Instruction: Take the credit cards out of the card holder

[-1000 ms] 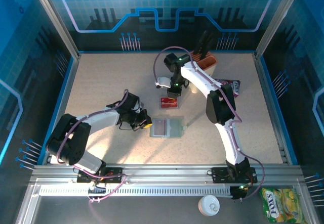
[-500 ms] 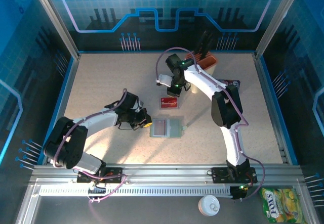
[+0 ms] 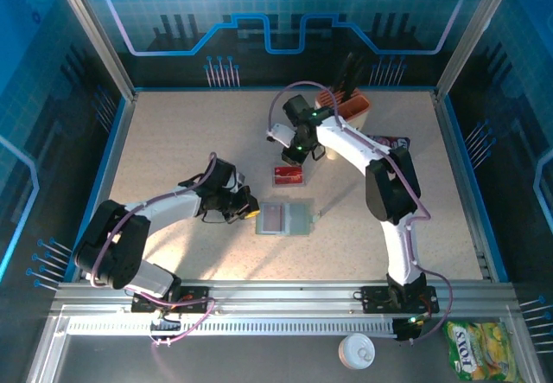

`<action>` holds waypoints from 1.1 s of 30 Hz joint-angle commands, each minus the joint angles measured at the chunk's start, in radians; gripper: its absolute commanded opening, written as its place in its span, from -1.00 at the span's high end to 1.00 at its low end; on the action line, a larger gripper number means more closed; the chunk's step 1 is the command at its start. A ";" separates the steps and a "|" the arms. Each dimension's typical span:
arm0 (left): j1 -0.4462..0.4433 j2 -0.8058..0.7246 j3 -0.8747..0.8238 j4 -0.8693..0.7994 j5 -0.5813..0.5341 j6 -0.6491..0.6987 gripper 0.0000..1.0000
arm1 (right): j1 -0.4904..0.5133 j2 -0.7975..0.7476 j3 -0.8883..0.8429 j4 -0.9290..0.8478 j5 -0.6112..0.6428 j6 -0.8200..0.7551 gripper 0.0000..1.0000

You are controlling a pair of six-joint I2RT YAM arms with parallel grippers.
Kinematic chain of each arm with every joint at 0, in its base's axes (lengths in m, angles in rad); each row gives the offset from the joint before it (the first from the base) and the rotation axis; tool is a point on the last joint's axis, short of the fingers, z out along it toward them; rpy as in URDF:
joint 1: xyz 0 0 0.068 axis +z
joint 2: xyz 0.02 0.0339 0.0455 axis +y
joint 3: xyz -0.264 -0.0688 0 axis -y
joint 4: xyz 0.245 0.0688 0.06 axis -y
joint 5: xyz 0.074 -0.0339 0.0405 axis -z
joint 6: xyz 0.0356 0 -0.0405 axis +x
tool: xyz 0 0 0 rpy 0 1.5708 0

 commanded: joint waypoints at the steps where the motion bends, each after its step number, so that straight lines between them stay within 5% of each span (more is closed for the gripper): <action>1: 0.007 0.024 -0.023 0.035 0.040 -0.022 0.90 | 0.031 -0.092 -0.065 0.117 -0.038 0.196 0.76; 20: 0.004 0.061 -0.086 0.055 0.045 -0.015 0.91 | 0.089 -0.359 -0.459 0.342 -0.156 0.568 0.76; 33: 0.004 0.064 -0.117 0.053 0.041 -0.006 0.91 | 0.176 -0.367 -0.597 0.487 -0.245 0.771 0.76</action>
